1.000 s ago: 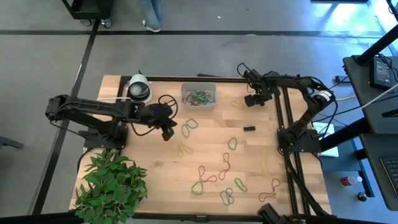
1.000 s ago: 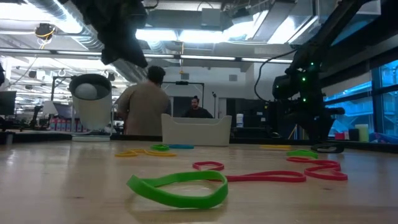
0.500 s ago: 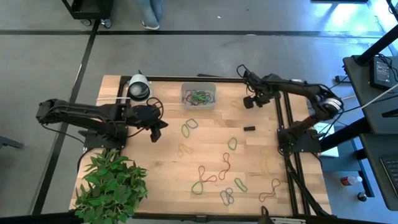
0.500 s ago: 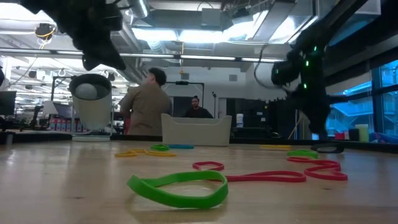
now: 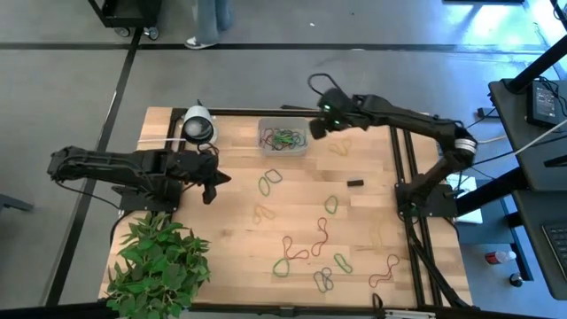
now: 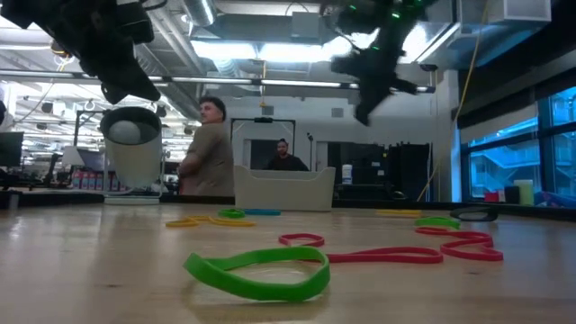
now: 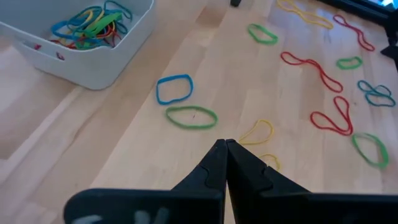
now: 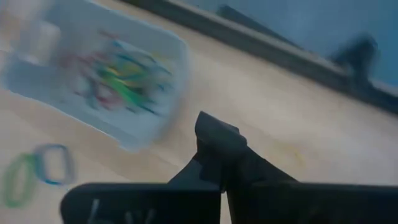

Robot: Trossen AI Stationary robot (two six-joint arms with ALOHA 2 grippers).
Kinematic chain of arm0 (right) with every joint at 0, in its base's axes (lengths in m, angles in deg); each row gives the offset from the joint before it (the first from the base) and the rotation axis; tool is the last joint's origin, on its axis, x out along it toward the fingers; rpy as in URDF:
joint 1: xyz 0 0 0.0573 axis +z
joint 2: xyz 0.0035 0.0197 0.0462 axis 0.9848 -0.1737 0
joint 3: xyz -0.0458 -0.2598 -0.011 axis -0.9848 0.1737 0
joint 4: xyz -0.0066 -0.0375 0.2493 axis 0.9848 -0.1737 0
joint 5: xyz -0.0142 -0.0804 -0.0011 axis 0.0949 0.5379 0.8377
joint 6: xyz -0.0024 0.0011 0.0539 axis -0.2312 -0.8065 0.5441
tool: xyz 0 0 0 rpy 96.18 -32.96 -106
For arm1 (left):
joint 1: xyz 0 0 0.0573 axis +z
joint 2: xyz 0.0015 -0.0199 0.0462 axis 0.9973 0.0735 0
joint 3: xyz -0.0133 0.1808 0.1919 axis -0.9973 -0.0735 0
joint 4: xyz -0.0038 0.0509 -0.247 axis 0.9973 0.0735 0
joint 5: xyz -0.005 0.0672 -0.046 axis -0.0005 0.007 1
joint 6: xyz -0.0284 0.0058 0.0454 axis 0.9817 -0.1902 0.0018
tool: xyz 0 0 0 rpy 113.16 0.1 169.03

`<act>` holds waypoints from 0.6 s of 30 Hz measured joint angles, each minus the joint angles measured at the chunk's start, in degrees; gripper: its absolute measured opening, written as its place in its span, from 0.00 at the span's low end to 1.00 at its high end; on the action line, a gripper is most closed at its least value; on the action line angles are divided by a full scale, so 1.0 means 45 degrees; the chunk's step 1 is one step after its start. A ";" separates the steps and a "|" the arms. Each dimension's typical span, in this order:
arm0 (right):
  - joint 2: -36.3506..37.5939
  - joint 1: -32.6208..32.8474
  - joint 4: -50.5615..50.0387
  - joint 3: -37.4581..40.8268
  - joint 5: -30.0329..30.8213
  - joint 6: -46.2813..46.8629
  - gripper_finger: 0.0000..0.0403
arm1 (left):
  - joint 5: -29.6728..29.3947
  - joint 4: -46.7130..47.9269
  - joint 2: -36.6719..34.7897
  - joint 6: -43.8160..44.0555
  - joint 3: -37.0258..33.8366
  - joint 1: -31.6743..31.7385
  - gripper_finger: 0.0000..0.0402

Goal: Pick and place rubber bands into bin
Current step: Put the black rubber band into the white bin

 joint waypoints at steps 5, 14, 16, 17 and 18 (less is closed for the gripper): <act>-0.2304 0.0413 0.0150 -0.2835 -0.0006 -0.1007 0.00 | 0.0017 -0.0032 -0.0120 -0.0273 0.0000 0.0000 0.00; -0.6359 0.0561 0.0146 -0.6155 -0.1282 -0.1713 0.01 | 0.0027 -0.0030 -0.0120 -0.0358 0.0000 0.0000 0.00; -0.6998 0.0556 0.0107 -0.6421 -0.1437 -0.1722 0.03 | 0.0023 -0.0030 -0.0120 -0.0349 0.0000 0.0000 0.00; -0.7232 0.0556 0.0096 -0.6462 -0.1515 -0.1722 0.03 | 0.0027 -0.0030 -0.0120 -0.0349 0.0000 0.0000 0.00; -0.7436 0.0556 0.0073 -0.6474 -0.1639 -0.1727 0.04 | 0.0025 -0.0030 -0.0120 -0.0351 0.0000 0.0000 0.00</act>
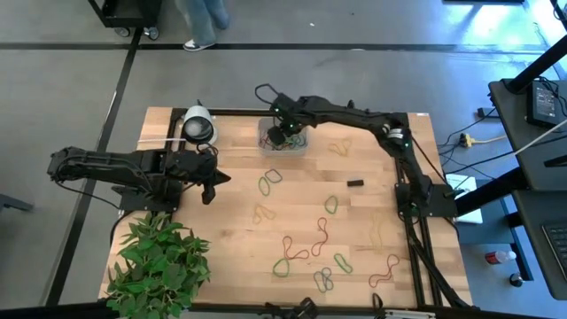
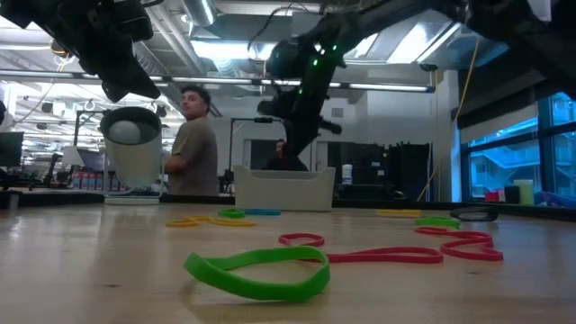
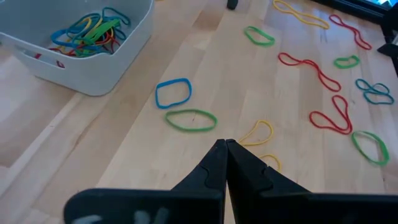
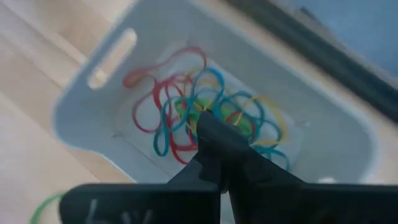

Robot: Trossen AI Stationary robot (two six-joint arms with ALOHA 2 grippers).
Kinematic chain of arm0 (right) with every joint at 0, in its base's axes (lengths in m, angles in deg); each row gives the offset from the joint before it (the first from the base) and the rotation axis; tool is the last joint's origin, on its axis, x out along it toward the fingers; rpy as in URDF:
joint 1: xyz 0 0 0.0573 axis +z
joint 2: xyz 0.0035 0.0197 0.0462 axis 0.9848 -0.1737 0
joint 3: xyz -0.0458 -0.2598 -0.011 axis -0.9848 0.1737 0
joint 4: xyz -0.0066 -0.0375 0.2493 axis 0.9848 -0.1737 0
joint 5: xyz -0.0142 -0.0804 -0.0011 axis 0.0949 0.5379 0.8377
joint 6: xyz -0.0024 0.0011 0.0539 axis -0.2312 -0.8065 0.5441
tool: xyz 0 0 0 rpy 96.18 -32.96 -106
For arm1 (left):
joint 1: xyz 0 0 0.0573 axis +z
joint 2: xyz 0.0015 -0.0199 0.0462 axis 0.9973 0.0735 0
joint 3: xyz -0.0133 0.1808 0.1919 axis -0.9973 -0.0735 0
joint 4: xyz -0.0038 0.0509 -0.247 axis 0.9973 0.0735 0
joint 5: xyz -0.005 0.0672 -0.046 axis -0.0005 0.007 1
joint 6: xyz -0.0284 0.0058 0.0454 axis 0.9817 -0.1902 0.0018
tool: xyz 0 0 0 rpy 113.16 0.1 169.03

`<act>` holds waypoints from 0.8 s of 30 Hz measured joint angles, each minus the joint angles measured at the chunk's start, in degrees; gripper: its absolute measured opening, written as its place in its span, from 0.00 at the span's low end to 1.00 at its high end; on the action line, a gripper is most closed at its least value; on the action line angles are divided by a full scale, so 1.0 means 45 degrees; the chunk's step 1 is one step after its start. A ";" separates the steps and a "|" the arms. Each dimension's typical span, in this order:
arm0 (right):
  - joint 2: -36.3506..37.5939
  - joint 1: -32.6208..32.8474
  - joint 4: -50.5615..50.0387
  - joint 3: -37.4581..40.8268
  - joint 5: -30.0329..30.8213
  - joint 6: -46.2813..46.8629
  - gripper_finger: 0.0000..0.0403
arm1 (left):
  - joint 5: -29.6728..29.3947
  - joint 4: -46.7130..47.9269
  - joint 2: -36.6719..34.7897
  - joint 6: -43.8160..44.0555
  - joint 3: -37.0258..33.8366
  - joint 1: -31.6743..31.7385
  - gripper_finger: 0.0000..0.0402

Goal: Pick and place rubber bands into bin
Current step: Put the black rubber band into the white bin, then put the yellow rubber band into the white bin

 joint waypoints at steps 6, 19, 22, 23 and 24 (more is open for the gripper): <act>-0.0541 -0.0005 -0.0308 -0.0008 -0.0244 0.0003 0.08 | 0.0002 0.0000 0.0000 0.0007 0.0000 0.0000 0.00; -0.0163 -0.0019 -0.0805 -0.0105 -0.0262 -0.0006 0.32 | 0.0002 0.0000 0.0000 0.0003 0.0000 0.0000 0.00; -0.0028 -0.0019 -0.0746 -0.0105 -0.0710 -0.0059 0.35 | 0.0002 -0.0005 0.0000 0.0037 0.0000 0.0000 0.00; -0.0017 -0.0019 -0.0686 -0.0107 -0.0791 -0.0093 0.36 | 0.0002 0.0000 0.0000 0.0032 0.0000 0.0000 0.00; -0.0010 -0.0019 -0.0711 -0.0108 -0.0798 -0.0007 0.36 | 0.0002 -0.0005 0.0000 0.0032 0.0000 0.0000 0.00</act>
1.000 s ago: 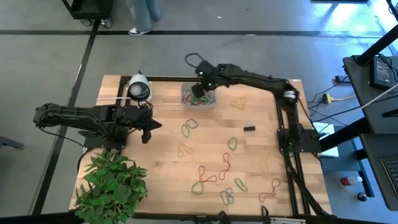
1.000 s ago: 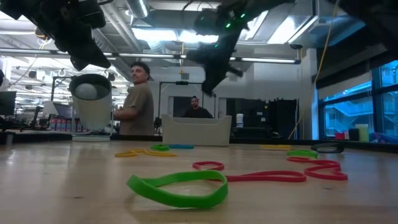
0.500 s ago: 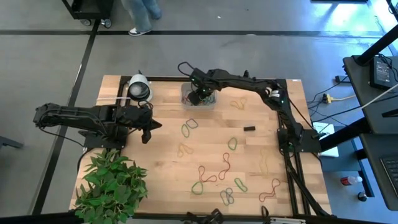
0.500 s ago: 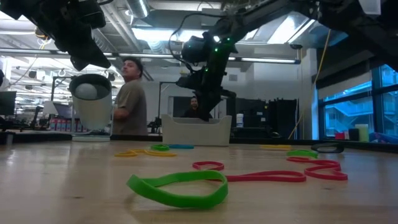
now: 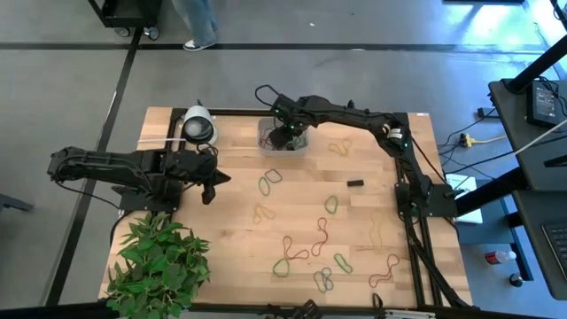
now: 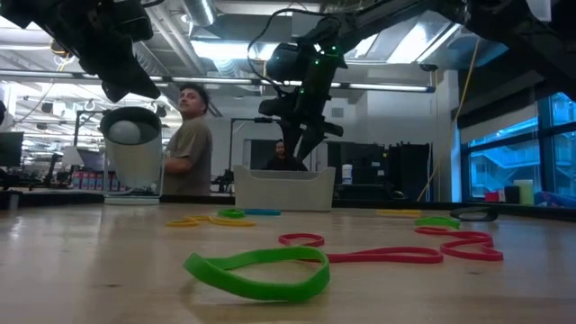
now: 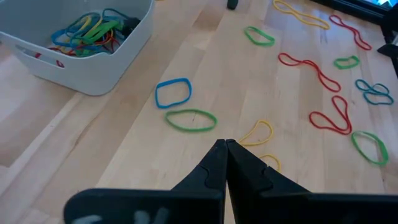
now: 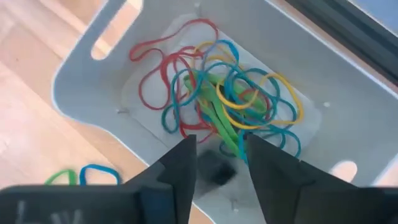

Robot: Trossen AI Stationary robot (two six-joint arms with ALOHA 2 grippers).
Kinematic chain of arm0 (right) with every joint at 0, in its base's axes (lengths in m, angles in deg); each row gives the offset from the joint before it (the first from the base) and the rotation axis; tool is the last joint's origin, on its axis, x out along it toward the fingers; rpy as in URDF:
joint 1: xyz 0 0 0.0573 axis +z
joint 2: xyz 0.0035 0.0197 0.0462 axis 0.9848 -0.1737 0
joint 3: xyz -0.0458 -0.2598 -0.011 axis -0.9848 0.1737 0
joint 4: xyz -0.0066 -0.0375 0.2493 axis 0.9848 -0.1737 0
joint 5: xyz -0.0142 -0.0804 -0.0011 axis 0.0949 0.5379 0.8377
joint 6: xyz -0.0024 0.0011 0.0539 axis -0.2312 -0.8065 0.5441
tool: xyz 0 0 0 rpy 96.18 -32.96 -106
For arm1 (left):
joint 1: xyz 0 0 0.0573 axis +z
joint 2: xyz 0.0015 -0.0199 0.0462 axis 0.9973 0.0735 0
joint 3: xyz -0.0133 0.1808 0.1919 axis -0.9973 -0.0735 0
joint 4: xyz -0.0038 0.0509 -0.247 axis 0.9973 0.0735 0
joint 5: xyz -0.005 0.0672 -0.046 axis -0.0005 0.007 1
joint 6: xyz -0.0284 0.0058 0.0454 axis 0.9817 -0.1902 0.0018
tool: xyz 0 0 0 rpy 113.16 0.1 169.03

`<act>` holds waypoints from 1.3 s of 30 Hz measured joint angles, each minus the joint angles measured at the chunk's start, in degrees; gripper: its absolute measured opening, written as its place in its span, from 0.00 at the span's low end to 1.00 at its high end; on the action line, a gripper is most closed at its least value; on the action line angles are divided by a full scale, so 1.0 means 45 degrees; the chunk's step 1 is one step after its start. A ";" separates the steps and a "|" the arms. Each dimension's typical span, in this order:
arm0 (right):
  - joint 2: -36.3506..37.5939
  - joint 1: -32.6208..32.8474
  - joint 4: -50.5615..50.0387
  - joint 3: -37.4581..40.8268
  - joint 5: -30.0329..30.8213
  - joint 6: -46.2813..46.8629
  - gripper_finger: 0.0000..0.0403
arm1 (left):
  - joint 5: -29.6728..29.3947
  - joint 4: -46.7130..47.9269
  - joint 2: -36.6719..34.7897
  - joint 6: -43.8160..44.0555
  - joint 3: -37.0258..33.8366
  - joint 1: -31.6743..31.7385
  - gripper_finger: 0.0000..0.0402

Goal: Pick and place rubber bands into bin
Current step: Put the yellow rubber band into the white bin

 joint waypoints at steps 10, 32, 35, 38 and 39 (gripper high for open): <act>0.0038 0.0089 -0.0048 0.0003 -0.0041 0.0346 0.36 | -0.0096 0.0000 0.0000 0.0296 0.0000 -0.0002 0.01; 0.3488 0.1717 -0.0907 0.0240 0.1179 -0.0239 0.04 | -0.0189 0.0044 0.0000 -0.0165 0.0000 -0.0002 0.02; 0.4066 0.2295 -0.0904 0.0996 0.1480 0.0134 0.03 | -0.0191 0.0034 0.0004 -0.0179 0.0000 -0.0004 0.02; 0.4844 0.2917 -0.0738 0.2384 0.1684 0.0838 0.01 | -0.0194 0.0019 0.0000 -0.0175 0.0000 0.0000 0.02; 0.5136 0.3148 -0.0553 0.2980 0.1692 0.1174 0.01 | -0.0194 0.0015 0.0000 -0.0170 0.0000 0.0000 0.02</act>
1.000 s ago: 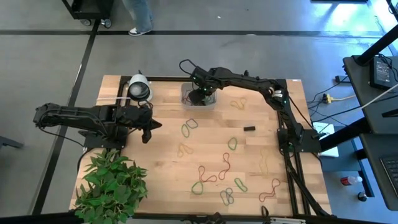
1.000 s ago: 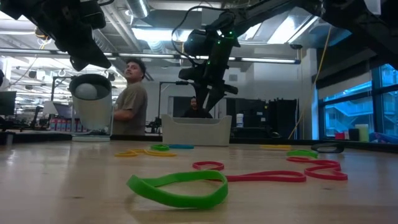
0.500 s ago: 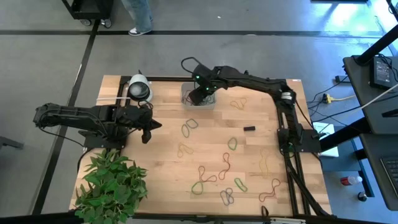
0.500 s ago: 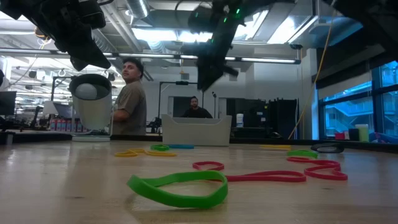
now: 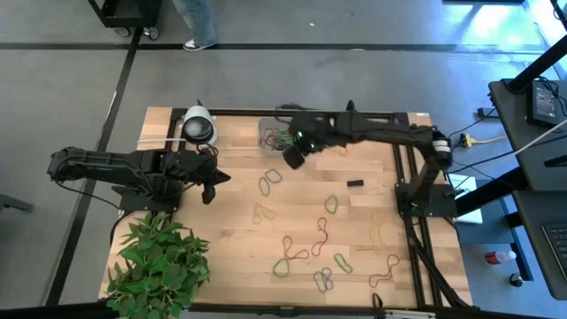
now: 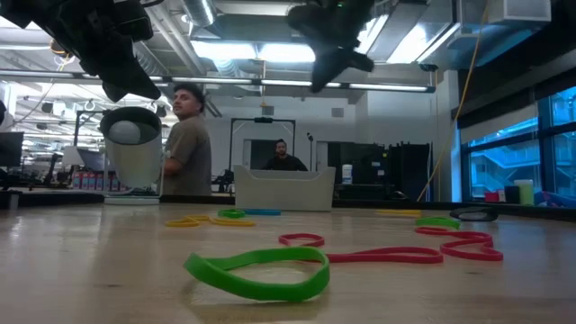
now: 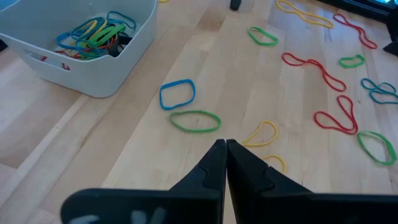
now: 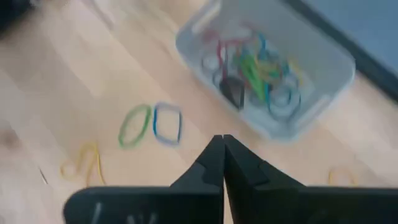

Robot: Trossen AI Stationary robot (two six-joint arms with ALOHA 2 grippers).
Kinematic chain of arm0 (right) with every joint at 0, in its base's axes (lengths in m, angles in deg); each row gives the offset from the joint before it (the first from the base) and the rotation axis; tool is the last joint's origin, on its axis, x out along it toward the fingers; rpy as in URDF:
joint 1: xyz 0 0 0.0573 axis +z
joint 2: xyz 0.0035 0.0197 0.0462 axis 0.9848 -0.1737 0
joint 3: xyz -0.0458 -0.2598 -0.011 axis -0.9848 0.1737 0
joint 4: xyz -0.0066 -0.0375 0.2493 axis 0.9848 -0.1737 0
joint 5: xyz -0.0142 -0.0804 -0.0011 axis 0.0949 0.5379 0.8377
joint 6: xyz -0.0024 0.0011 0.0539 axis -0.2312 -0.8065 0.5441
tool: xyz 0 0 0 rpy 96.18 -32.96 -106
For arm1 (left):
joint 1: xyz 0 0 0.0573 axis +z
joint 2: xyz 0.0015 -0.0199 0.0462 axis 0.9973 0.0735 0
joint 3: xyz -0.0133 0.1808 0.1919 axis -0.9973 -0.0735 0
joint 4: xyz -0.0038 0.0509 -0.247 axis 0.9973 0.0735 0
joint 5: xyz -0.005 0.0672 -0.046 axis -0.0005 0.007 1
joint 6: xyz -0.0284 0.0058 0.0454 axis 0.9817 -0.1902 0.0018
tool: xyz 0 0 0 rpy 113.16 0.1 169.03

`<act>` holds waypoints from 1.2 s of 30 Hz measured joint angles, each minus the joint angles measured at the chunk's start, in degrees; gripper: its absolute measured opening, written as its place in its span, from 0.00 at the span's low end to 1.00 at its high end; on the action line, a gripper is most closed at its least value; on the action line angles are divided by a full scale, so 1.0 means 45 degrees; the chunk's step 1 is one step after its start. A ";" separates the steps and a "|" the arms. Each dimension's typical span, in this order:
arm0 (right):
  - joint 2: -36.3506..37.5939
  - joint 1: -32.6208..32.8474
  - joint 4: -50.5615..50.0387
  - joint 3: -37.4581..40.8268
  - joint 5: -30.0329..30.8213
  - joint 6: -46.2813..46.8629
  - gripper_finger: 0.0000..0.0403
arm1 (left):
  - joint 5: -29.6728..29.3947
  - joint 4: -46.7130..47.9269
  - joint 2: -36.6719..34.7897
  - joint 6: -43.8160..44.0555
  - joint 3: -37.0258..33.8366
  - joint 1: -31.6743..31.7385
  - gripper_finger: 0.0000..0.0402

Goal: Pick and place rubber bands into bin
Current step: Put the yellow rubber band into the white bin

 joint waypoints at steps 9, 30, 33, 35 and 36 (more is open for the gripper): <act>0.3693 0.2345 0.2138 0.5924 -0.0002 0.3274 0.01 | 0.0000 -0.0024 0.0000 0.0011 0.0000 0.0000 0.01; 0.8673 0.5879 0.1955 1.1608 -0.0465 0.5812 0.02 | -0.1493 0.0403 0.4136 0.0128 0.2585 -0.2509 0.01; 0.8668 0.6177 0.2011 1.1705 -0.0577 0.5273 0.02 | -0.1877 0.0834 0.4949 0.0831 0.3103 -0.2999 0.01; 0.8668 0.6352 0.1957 1.1715 -0.0593 0.5120 0.02 | -0.2088 0.0972 0.5410 0.1216 0.3493 -0.3297 0.01; 0.8668 0.6457 0.1962 1.1715 -0.0593 0.5065 0.02 | -0.2206 0.1084 0.5616 0.1394 0.3642 -0.3466 0.01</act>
